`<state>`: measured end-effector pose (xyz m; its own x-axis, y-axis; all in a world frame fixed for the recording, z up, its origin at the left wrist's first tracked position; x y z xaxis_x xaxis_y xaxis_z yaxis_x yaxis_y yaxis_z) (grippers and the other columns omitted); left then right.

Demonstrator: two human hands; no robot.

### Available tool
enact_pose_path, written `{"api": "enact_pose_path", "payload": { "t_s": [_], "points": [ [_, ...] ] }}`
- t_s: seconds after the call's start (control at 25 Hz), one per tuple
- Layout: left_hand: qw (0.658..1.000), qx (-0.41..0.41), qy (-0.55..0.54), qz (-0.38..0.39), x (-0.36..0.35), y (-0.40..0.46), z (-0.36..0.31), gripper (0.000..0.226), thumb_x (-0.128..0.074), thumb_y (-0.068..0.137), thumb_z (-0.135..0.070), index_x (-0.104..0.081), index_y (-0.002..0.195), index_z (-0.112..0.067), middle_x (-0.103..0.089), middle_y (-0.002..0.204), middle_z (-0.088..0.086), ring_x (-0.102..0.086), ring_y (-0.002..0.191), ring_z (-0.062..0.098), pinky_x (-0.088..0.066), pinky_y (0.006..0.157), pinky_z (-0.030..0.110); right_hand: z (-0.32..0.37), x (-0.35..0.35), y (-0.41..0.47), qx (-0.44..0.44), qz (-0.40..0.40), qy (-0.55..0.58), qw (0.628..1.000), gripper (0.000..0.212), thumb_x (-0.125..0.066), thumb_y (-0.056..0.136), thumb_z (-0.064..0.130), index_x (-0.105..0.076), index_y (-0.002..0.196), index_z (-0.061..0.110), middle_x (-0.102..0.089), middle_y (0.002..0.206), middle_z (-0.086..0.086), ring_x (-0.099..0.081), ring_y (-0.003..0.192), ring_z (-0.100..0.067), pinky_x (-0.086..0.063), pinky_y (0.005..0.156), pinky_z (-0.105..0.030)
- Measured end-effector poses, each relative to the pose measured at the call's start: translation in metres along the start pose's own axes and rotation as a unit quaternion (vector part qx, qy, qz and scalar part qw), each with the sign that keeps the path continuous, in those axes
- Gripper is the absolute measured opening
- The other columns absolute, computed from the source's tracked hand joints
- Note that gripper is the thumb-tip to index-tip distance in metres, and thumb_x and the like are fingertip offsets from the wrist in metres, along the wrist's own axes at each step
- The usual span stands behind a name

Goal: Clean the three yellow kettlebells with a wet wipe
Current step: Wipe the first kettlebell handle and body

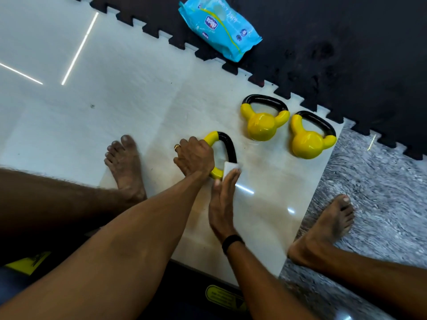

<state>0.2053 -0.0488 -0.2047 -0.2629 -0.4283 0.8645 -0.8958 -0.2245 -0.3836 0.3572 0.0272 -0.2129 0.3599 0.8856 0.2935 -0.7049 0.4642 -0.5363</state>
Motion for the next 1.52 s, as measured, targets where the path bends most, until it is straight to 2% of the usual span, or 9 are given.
{"api": "enact_pose_path", "payload": {
  "t_s": [0.28,0.4,0.52,0.64,0.96,1.12,1.2,1.36,1.52],
  "points": [
    [0.999,0.005,-0.027,-0.027,0.005,-0.001,0.012,0.043,-0.027,0.089,-0.028,-0.063,0.094,-0.006,-0.058,0.107,0.017,-0.052,0.105,0.036,-0.039,0.087,0.044,0.016,0.026,0.039,-0.045,-0.085,0.104,0.99,0.052,-0.032,0.104,0.022,-0.018,0.151,0.005,-0.017,0.16,-0.008,-0.016,0.147,-0.015,-0.011,0.112,-0.012],
    [0.999,0.013,-0.037,-0.038,0.007,-0.002,0.013,0.045,-0.026,0.085,-0.028,-0.064,0.092,-0.005,-0.053,0.107,0.018,-0.051,0.104,0.037,-0.038,0.086,0.045,0.015,0.022,0.027,-0.022,-0.056,0.072,0.996,0.054,-0.032,0.104,0.023,-0.012,0.152,0.008,-0.008,0.161,-0.006,-0.007,0.146,-0.007,-0.004,0.111,-0.005],
    [0.998,0.019,-0.045,-0.031,0.006,-0.001,0.015,0.037,-0.032,0.09,-0.023,-0.063,0.092,-0.004,-0.054,0.106,0.018,-0.051,0.105,0.037,-0.037,0.086,0.045,0.013,0.001,-0.011,-0.013,-0.047,0.118,0.992,0.06,-0.033,0.103,0.028,-0.001,0.153,0.018,0.0,0.162,0.004,-0.002,0.147,-0.003,-0.004,0.12,-0.022],
    [0.999,0.013,-0.042,-0.032,0.007,-0.001,0.014,0.037,-0.032,0.09,-0.024,-0.063,0.091,-0.004,-0.055,0.107,0.018,-0.051,0.105,0.037,-0.037,0.087,0.045,0.013,0.012,0.019,-0.025,-0.086,0.158,0.983,0.054,-0.032,0.104,0.025,-0.013,0.152,0.01,-0.015,0.159,0.0,-0.014,0.147,-0.008,-0.011,0.121,-0.026],
    [0.999,-0.001,-0.033,-0.032,0.009,-0.003,0.012,0.046,-0.024,0.083,-0.028,-0.063,0.092,-0.004,-0.055,0.105,0.017,-0.051,0.103,0.037,-0.037,0.086,0.044,0.006,0.011,0.003,-0.024,-0.071,0.112,0.991,0.057,-0.037,0.103,0.023,-0.009,0.152,0.012,-0.011,0.161,-0.003,-0.012,0.148,-0.011,-0.01,0.119,-0.022],
    [1.0,-0.008,-0.015,-0.024,0.008,-0.002,0.011,0.048,-0.023,0.083,-0.029,-0.063,0.092,-0.005,-0.056,0.106,0.017,-0.052,0.102,0.036,-0.037,0.086,0.044,0.047,0.035,0.074,0.019,-0.06,-0.031,0.998,0.046,-0.035,0.099,0.04,-0.058,0.12,0.006,-0.061,0.126,-0.014,-0.053,0.12,-0.029,-0.039,0.101,-0.034],
    [1.0,-0.008,-0.017,-0.023,0.007,-0.002,0.012,0.049,-0.022,0.082,-0.03,-0.062,0.092,-0.004,-0.056,0.105,0.017,-0.053,0.1,0.036,-0.037,0.085,0.044,0.071,0.03,0.1,0.042,0.019,-0.082,0.996,0.054,-0.028,0.095,0.05,-0.062,0.107,0.011,-0.067,0.111,-0.01,-0.058,0.106,-0.027,-0.044,0.093,-0.039],
    [0.999,-0.01,-0.018,-0.026,0.009,-0.002,0.011,0.048,-0.023,0.082,-0.03,-0.063,0.093,-0.004,-0.056,0.105,0.018,-0.053,0.1,0.038,-0.036,0.086,0.044,0.049,0.031,0.066,0.046,0.019,-0.068,0.996,0.056,-0.033,0.098,0.042,-0.041,0.143,0.01,-0.043,0.149,-0.009,-0.038,0.138,-0.02,-0.028,0.117,-0.037],
    [0.999,-0.02,-0.009,-0.024,0.01,-0.002,0.01,0.046,-0.024,0.083,-0.029,-0.062,0.091,-0.005,-0.056,0.104,0.017,-0.053,0.098,0.037,-0.036,0.084,0.043,0.06,0.036,0.08,0.047,-0.008,-0.079,0.996,0.053,-0.032,0.096,0.042,-0.061,0.123,0.008,-0.063,0.127,-0.013,-0.055,0.12,-0.027,-0.04,0.102,-0.037]
  ]
}}
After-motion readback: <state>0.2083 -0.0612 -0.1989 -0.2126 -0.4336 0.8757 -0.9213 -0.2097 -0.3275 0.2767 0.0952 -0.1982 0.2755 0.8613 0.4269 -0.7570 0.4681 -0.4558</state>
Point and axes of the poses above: each hand's wrist, its own y-axis towards the middle knuckle, its own x-axis out of the back of the hand, z = x × y, the point moved 10 cm from there along y, towards the middle knuckle
